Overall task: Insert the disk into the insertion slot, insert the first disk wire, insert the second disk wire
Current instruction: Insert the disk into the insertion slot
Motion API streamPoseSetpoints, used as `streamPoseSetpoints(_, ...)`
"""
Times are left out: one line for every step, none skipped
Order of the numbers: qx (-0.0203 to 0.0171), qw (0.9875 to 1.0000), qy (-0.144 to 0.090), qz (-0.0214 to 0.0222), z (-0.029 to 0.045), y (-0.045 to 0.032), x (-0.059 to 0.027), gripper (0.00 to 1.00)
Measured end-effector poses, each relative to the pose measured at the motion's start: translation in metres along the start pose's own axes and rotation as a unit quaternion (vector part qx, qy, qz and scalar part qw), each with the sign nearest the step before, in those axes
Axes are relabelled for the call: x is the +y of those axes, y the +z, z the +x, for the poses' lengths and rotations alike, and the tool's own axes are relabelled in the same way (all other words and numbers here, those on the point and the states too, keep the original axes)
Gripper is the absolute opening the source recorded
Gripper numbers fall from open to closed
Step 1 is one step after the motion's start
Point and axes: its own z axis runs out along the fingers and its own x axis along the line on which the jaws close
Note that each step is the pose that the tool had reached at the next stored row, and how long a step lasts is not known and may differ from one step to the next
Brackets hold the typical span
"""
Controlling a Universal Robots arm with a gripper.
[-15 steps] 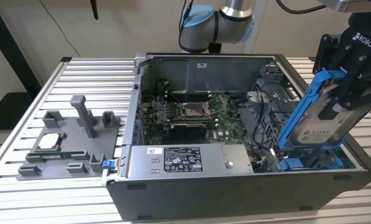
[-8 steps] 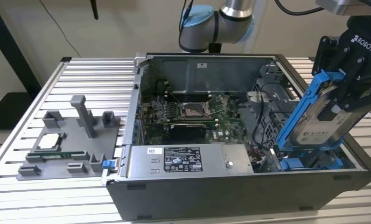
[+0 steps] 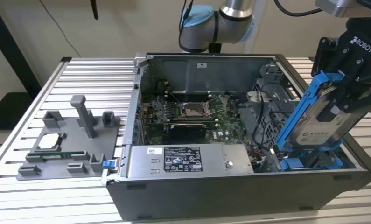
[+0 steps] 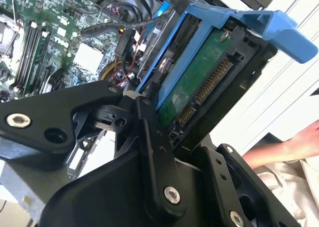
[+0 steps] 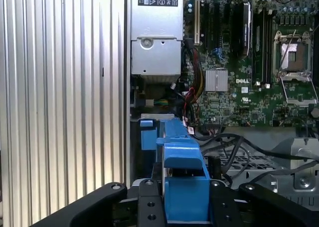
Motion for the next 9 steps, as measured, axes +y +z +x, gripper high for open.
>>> streamPoseSetpoints(-0.0003, 1.0000, 0.000, 0.0000, 0.0000, 0.0006, 0.0000, 0.00)
streamPoseSetpoints(-0.0007, 1.0000, 0.000, 0.0000, 0.0001, 0.0013, 0.0000, 0.00)
streamPoseSetpoints(-0.0010, 1.0000, 0.000, 0.0000, 0.0001, 0.0020, -0.0001, 0.00)
streamPoseSetpoints(-0.0013, 1.0000, 0.000, 0.0000, 0.0001, 0.0031, -0.0002, 0.00)
streamPoseSetpoints(-0.0016, 1.0000, 0.000, 0.0000, 0.0001, 0.0041, -0.0007, 0.00)
streamPoseSetpoints(-0.0018, 1.0000, 0.000, 0.0000, 0.0001, 0.0055, -0.0012, 0.00)
streamPoseSetpoints(-0.0020, 1.0000, 0.000, -0.0001, 0.0001, 0.0070, -0.0017, 0.00)
streamPoseSetpoints(-0.0022, 1.0000, 0.000, -0.0001, 0.0002, 0.0086, -0.0019, 0.00)
streamPoseSetpoints(-0.0024, 1.0000, 0.000, -0.0001, 0.0002, 0.0102, -0.0023, 0.00)
